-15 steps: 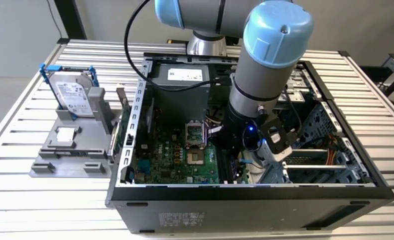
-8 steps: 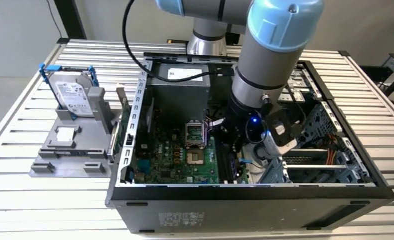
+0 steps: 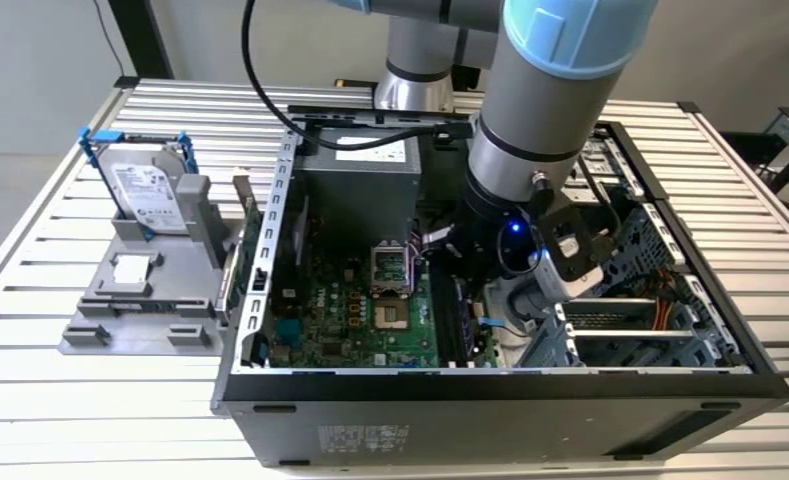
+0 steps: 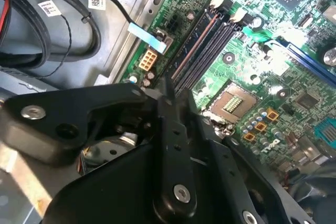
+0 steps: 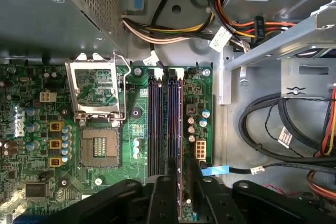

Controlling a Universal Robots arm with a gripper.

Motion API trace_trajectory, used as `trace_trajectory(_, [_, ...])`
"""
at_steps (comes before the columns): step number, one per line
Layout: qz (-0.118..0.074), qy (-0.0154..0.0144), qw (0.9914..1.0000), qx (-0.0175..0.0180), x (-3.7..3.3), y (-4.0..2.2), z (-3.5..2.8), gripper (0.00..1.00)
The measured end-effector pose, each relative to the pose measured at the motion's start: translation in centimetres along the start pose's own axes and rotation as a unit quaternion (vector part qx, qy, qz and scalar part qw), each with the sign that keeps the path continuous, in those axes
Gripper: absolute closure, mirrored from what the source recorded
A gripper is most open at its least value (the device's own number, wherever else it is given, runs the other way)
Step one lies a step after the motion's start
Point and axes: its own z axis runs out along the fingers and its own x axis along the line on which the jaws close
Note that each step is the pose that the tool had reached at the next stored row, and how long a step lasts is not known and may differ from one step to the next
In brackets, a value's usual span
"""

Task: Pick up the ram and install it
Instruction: 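Insert the ram into the slot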

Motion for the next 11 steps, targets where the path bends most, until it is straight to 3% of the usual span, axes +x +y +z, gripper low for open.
trace_trajectory(11, [0.0,0.0,1.0,0.0001,0.04,0.0,-0.02,1.0])
